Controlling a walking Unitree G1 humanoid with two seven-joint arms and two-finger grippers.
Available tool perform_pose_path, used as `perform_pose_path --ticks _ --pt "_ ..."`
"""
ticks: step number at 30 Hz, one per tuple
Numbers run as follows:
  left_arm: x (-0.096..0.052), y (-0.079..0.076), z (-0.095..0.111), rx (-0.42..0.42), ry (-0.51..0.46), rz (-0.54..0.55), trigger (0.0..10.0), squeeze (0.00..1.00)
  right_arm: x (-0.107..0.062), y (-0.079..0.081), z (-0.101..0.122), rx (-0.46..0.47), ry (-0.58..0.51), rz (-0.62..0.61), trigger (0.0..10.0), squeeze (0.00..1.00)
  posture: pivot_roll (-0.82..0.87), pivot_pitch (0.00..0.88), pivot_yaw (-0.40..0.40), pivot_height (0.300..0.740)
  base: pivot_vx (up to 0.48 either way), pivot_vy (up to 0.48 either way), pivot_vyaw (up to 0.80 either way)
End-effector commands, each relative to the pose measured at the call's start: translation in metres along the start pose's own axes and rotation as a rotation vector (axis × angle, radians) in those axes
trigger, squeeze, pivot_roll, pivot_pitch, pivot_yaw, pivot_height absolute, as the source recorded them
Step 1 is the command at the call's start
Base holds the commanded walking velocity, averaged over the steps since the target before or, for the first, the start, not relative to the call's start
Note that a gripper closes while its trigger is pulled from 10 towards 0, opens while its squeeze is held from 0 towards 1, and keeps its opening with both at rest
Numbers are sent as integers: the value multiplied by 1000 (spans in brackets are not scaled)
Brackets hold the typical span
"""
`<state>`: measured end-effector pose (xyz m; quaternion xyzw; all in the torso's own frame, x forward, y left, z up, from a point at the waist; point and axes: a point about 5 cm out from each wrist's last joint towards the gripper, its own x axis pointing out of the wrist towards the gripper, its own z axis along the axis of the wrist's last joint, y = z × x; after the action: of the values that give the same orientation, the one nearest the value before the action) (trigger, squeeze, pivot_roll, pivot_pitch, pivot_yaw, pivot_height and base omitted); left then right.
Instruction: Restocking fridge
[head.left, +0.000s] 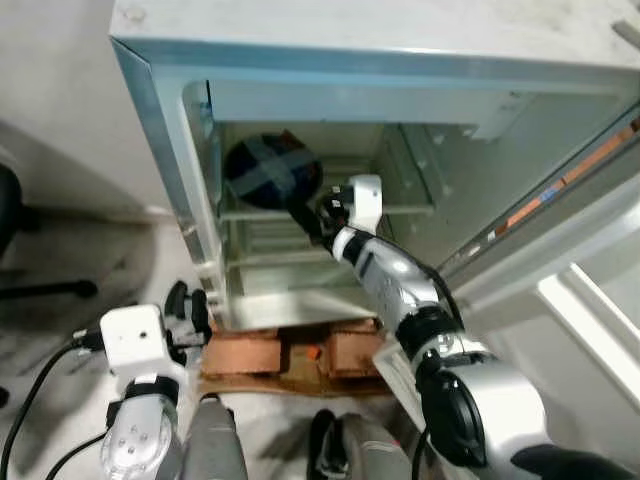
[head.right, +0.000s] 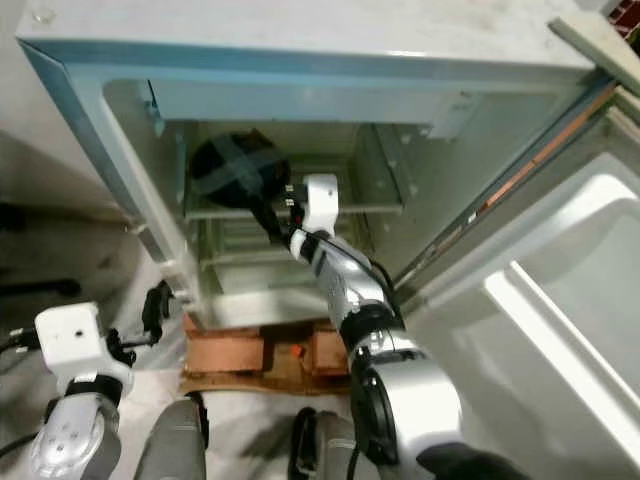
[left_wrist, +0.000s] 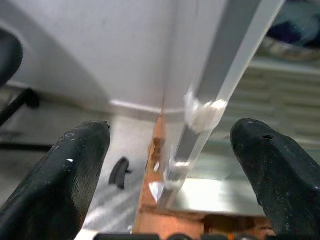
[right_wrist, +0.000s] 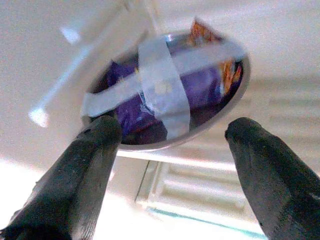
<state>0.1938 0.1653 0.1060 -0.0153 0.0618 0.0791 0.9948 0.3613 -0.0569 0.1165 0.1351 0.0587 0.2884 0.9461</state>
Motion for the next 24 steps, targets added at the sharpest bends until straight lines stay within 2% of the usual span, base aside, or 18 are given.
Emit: perform_pose_path --ticks 1,4,5,6,7,12,13,17,18,22,24 --pt "-1 -1 -3 12 10 -13 10000 0 -3 -1 3 -36 -13 14 10000 1000 248 111 -94 740 0 0 0" --pt "4 -1 -2 27 0 -32 10000 0 -19 -6 -6 -73 -17 33 10000 1000 236 93 -73 740 0 0 0" --pt "6 1 -1 34 -6 -41 10000 0 -30 -12 -6 -97 -34 19 10000 1000 231 82 -63 740 0 0 0" --pt "6 1 -1 34 -6 -41 10000 0 -30 -12 -6 -97 -34 19 10000 1000 231 82 -63 740 0 0 0" --pt "8 2 -1 40 -11 -46 10000 0 -42 -16 -4 -136 -57 20 10000 1000 224 76 -55 740 0 0 0" --pt "12 6 -3 53 -8 -57 10000 0 -70 -11 -10 -165 -24 66 10000 1000 181 54 -17 740 0 0 0" --pt "15 0 -6 64 -1 -97 10000 0 -83 -7 -14 -237 -5 115 10000 1000 162 39 -3 740 0 0 0" --pt "20 -7 -5 91 -19 -145 10000 0 -94 -6 -12 -306 -12 108 10000 1000 157 21 -1 740 0 0 0" --pt "24 -4 -2 95 -36 -117 10000 0 -92 -10 -9 -253 -41 16 10000 0 152 11 0 740 0 0 0" --pt "28 0 -2 81 -36 -91 10000 0 -91 -8 -9 -212 -62 -54 10000 0 149 8 0 740 0 0 0" --pt "29 -2 -3 84 -37 -99 10000 0 -92 -2 -10 -207 -76 -87 10000 0 146 5 -2 740 0 0 0"
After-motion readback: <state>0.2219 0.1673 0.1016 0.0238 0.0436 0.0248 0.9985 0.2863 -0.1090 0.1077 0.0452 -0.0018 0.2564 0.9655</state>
